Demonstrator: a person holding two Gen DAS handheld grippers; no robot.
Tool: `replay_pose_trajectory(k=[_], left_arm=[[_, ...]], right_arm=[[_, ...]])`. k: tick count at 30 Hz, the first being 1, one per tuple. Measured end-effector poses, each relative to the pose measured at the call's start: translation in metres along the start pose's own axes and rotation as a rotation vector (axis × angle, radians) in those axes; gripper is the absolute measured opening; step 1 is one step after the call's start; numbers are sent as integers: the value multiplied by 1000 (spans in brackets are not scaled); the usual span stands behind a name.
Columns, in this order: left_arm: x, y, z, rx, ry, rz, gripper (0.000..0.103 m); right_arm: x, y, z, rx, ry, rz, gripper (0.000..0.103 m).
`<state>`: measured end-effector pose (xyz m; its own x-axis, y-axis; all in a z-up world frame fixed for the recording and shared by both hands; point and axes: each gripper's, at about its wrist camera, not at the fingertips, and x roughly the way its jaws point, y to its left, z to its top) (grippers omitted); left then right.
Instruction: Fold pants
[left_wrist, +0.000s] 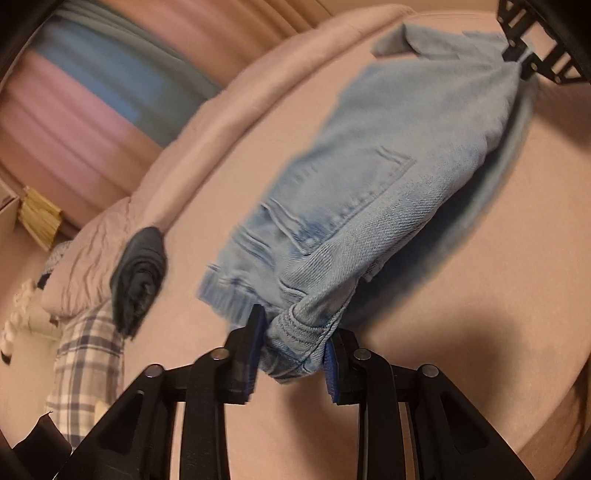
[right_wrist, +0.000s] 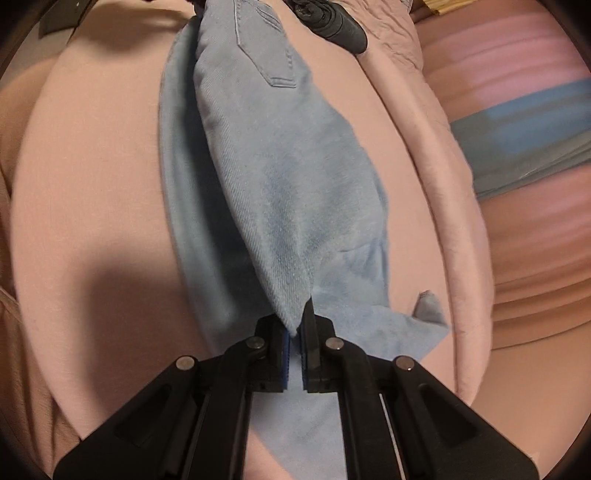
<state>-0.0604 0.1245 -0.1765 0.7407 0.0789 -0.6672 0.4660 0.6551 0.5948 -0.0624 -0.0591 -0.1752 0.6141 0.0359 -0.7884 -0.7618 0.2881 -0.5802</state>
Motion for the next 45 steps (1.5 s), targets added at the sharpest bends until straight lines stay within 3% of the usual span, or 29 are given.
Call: replay_pose_trajectory(k=[1,2,4,7,11,15,19,22,26,30,34,35,37,38,39,40,42,45], left_arm=[[3,-6,-3,21,10,6,33],[6,-13,-7,48,29,17,46],[5,-16,-8,60,40,36,50],[-8,2,-8,-25,65,-55,68],[-39,39,-13,-219,21,-197,75],[-49,62,2,-429,-55,-303,76],[-43,43,52,-527,-148,-464,76],[-29,12,107,-503,-177,-583,76],[-12,-49,182,-402,-161,-668,76],[-2,-98,237,-286,-144,-694,76],[7,-140,268,-165,-117,-632,76],[12,-152,273,-132,-97,-598,75],[17,-163,272,-93,-71,-546,58],[18,-167,270,-87,-67,-536,53],[18,-167,270,-95,-71,-538,47],[16,-165,270,-103,-76,-537,40],[15,-161,271,-116,-82,-513,18],[10,-142,266,-185,-94,-533,10]], right_arm=[[4,5,-2,-10,8,8,6],[10,12,-5,-16,21,25,10],[21,17,-7,-2,19,15,11],[16,10,-10,14,6,6,13],[-12,-23,-27,138,-26,96,46],[-37,-83,-69,445,-127,240,52],[-17,-165,-139,950,-164,280,53],[25,-218,-207,1388,-163,330,53],[73,-247,-246,1657,-144,376,54],[117,-267,-250,1756,-69,407,53],[150,-277,-239,1749,2,431,53],[158,-279,-236,1748,11,431,52],[162,-284,-234,1745,11,442,46],[164,-285,-231,1732,17,427,38],[167,-286,-231,1719,39,411,16],[168,-288,-231,1711,55,409,8],[161,-290,-233,1703,29,399,5],[135,-290,-244,1746,-100,365,4]])
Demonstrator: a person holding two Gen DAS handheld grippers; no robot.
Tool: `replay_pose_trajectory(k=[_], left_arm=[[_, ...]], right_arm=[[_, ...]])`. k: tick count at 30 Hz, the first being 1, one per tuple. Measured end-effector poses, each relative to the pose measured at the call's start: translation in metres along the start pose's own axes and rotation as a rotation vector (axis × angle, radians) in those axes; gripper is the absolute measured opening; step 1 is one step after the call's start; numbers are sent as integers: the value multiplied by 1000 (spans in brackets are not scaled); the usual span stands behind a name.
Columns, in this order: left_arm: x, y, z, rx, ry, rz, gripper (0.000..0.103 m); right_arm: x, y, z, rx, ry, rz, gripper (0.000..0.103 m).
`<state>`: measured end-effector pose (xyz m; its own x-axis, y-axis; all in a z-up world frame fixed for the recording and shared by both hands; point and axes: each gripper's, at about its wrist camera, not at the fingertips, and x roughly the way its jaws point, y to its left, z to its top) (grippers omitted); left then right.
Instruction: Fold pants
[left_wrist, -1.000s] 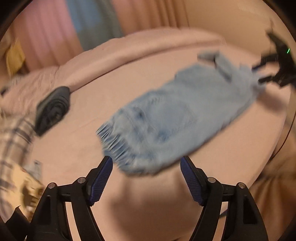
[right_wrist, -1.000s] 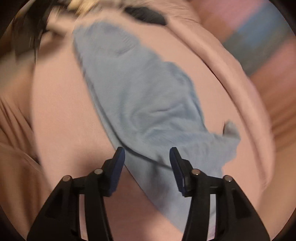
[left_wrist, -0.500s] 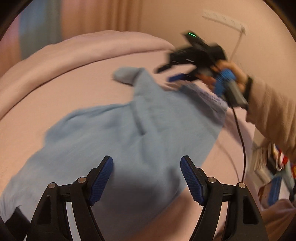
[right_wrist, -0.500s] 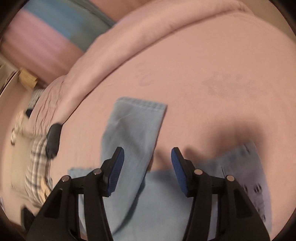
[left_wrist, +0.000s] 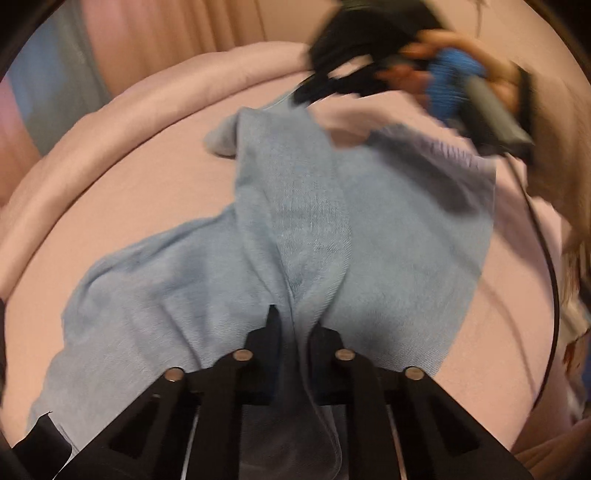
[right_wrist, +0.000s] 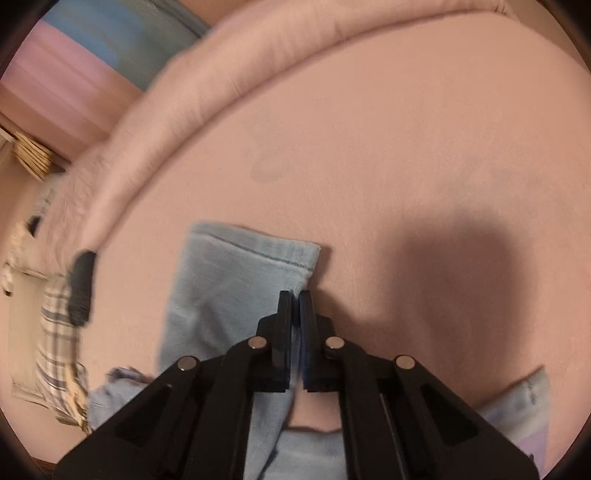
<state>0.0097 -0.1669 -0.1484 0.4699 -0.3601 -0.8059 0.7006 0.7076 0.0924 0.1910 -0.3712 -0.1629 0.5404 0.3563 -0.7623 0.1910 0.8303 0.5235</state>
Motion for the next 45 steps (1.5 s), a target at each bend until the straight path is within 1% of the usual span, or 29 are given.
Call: replay_pose_trajectory(k=[1,2,4,5,6,8,10,11,12,13,15,16,17,19,20,22,23,25,26,28,31,32,34,35,38,40,42,45], left_arm=[[-6,1,0,-11,-15,-5,10],[-14,1,0,-12,-38,-13,10],[-29,-3,-3,7,-85,-14,10],[-36,-8,-5,24,-103,-22,10],[-40,-11,-6,36,-110,-27,10],[-41,-23,-10,87,-112,-23,10],[-36,-31,-14,122,-78,-32,7],[-29,-37,-17,149,-53,-41,4],[-25,-41,-19,173,-39,-36,4],[-20,-47,-25,207,-14,-26,4],[-8,-50,-26,240,13,-6,4],[-6,-52,-27,251,14,5,4],[-6,-55,-28,262,10,22,4],[-8,-58,-27,265,-5,58,4],[-8,-61,-28,267,-8,67,4],[-8,-63,-33,274,-9,79,8],[-7,-63,-34,277,-9,83,10],[-9,-64,-38,289,-21,86,12],[-2,-59,-33,291,-25,84,13],[-3,-56,-35,277,-27,68,15],[-2,-43,-30,207,-15,3,14],[-2,-35,-27,162,-8,-36,12],[-6,-31,-25,118,-11,-83,4],[-9,-31,-24,113,-19,-87,4],[-21,-37,-22,142,-53,-92,3],[-31,-46,-25,199,-76,-81,3],[-32,-52,-30,248,-73,-73,3],[-23,-58,-38,297,-44,-54,3]], right_arm=[[-26,-1,-2,14,-56,42,4],[-41,-2,-5,13,-89,60,4],[-84,-7,-17,3,-172,90,4],[-110,-11,-27,-10,-213,91,4],[-126,-14,-36,-15,-236,74,4],[-164,-33,-64,10,-279,56,4],[-178,-48,-86,35,-289,29,4],[-176,-58,-99,58,-266,-4,4],[-170,-72,-115,80,-229,-60,4],[-163,-77,-124,107,-207,-74,4],[-147,-100,-145,201,-159,-59,4],[-141,-109,-152,229,-149,-55,4],[-138,-113,-158,244,-158,-42,4],[-141,-115,-161,270,-186,16,5],[-141,-115,-160,272,-193,24,8],[-139,-117,-159,273,-190,7,9],[-136,-118,-157,286,-175,-2,11],[-132,-117,-154,298,-159,-12,11],[-133,-116,-152,295,-160,-17,11],[-136,-117,-151,295,-162,-15,13],[-138,-113,-149,290,-156,-16,15],[-140,-113,-147,283,-153,-25,12],[-148,-117,-146,277,-169,-27,7],[-150,-114,-145,273,-177,-22,6],[-161,-106,-145,257,-220,-1,5],[-169,-103,-147,253,-239,9,5],[-174,-107,-153,264,-231,-3,5],[-165,-117,-164,289,-189,-35,5]])
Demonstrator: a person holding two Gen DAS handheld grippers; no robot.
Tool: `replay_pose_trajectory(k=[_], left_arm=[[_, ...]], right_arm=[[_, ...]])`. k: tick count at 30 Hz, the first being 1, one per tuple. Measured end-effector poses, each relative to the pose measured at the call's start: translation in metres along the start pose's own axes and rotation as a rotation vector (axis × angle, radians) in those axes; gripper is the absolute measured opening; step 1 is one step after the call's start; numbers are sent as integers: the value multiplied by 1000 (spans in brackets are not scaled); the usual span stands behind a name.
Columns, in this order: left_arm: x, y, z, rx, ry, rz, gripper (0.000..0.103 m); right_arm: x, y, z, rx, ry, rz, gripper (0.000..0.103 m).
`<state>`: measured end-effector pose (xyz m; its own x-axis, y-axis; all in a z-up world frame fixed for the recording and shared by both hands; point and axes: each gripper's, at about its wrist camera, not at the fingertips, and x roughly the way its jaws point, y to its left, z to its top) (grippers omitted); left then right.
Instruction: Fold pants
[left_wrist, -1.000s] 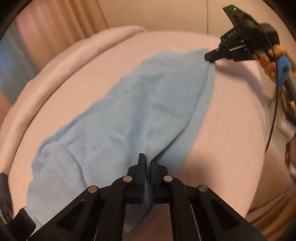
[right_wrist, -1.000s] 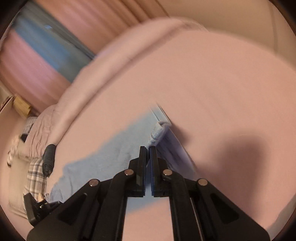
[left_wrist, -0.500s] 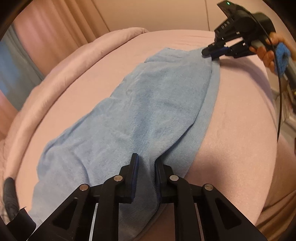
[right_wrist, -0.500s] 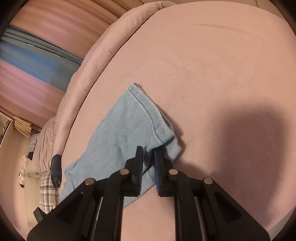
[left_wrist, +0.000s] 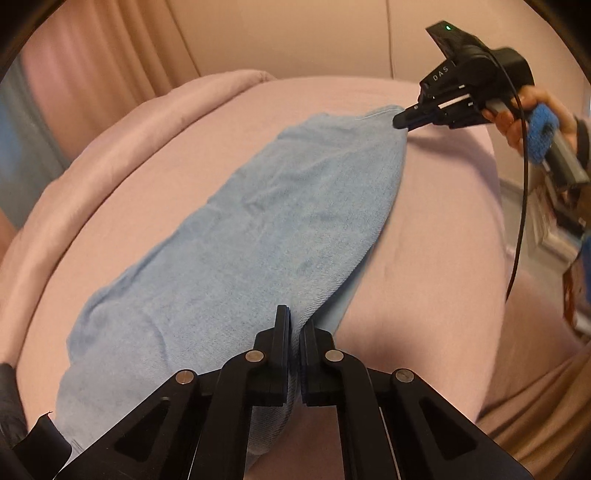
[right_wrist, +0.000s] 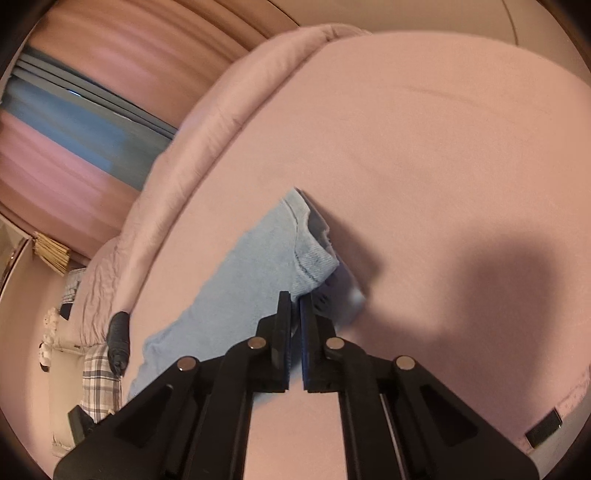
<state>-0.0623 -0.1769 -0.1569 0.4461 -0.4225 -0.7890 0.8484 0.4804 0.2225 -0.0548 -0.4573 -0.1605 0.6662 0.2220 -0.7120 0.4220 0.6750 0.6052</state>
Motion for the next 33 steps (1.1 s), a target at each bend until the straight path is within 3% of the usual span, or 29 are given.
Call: replay_pose_trajectory(k=[3,6,7,8,9,11,13,14,16,19,22,23,25,26,28,30,31,33], left_arm=[[9,-4,-1,23,34,-4,3],[6,1,0,-5,34,-10,7],[1,6,0,-34,36,-17,10],[-4,13,1,-65,37,-30,22],[-12,20,0,-102,32,-53,41],[-32,31,-6,-162,-20,-95,61],[-53,49,-13,-236,-85,-142,62],[-62,63,-18,-281,-116,-141,62],[-64,80,-24,-333,-127,-76,62],[-49,116,-47,-452,-53,61,62],[-27,141,-86,-527,101,199,62],[-18,148,-108,-539,179,249,64],[-31,154,-128,-579,104,202,65],[-39,156,-134,-578,100,222,65],[-51,160,-146,-561,124,282,65],[-70,171,-162,-605,111,282,65],[-79,177,-168,-629,102,278,65],[-96,189,-173,-676,52,261,65]], right_arm=[[17,-11,-7,6,46,-41,5],[17,-14,-3,36,55,-16,6],[14,-14,-1,38,60,-21,13],[9,-13,1,33,52,-48,27],[0,-10,3,14,25,-75,31],[-18,-1,4,-55,-46,-171,36],[-32,16,5,-148,-114,-222,36],[-33,24,3,-189,-119,-206,36],[-24,50,-4,-296,-80,-142,36],[7,96,-31,-486,33,-33,36],[44,132,-71,-679,155,38,34],[60,140,-89,-764,214,31,33],[89,144,-119,-939,291,-89,34],[89,150,-125,-1017,252,-106,34],[90,162,-127,-1109,299,-153,34],[91,178,-114,-1089,378,-197,34],[89,190,-106,-1066,377,-165,37],[90,226,-89,-1003,354,-6,38]])
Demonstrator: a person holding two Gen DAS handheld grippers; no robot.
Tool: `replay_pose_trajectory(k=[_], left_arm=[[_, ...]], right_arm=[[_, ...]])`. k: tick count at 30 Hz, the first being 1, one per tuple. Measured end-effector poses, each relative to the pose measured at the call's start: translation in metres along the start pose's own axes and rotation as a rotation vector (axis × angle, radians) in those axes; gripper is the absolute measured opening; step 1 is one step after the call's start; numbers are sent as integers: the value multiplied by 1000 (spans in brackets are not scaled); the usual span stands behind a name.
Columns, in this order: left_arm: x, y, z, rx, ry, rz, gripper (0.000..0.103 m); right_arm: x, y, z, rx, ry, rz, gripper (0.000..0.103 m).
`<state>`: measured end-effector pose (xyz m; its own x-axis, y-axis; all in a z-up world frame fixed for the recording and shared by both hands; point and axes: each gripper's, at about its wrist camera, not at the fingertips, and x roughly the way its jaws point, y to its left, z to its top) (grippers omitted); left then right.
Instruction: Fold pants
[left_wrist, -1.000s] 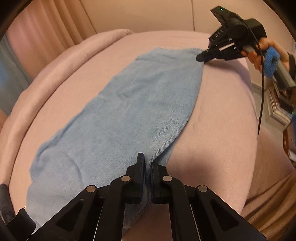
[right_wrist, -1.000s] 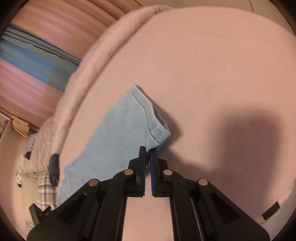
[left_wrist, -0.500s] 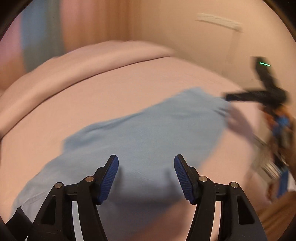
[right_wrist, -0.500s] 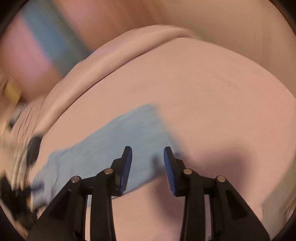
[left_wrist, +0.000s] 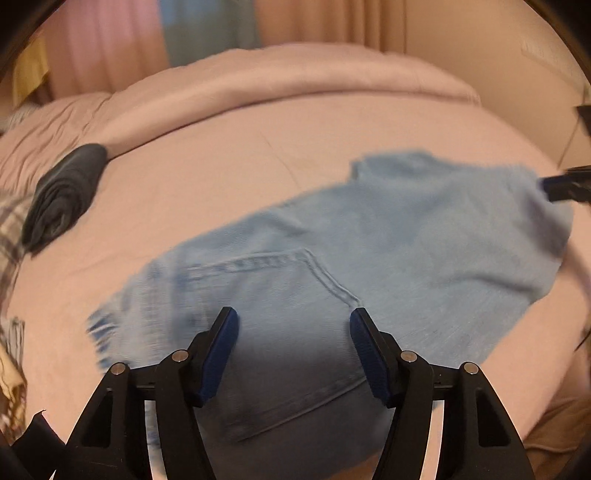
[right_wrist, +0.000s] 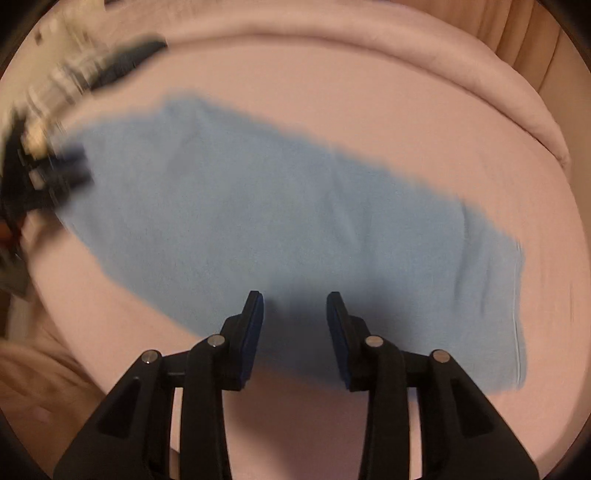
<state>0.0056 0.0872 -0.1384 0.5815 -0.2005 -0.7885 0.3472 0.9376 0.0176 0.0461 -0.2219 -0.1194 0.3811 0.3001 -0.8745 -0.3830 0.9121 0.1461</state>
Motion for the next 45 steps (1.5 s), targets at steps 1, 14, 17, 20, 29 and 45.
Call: replay_pose_trajectory(k=[1,14,17,20,29,45], left_arm=[[-3,6,2,-20,-17,-13,65],[15,37,-21,1,-49,93,64],[9,39,-30,8,-70,106,64],[9,47,-31,-18,-82,96,64],[11,48,-32,15,-73,117,61],[30,-76,70,135,-87,-229,61]], right_arm=[[3,2,19,30,-27,75,41],[178,28,158,312,321,487,45],[176,50,149,261,453,554,44],[177,62,154,232,480,516,22],[210,58,177,220,392,440,9],[66,-28,114,-14,131,37,27]])
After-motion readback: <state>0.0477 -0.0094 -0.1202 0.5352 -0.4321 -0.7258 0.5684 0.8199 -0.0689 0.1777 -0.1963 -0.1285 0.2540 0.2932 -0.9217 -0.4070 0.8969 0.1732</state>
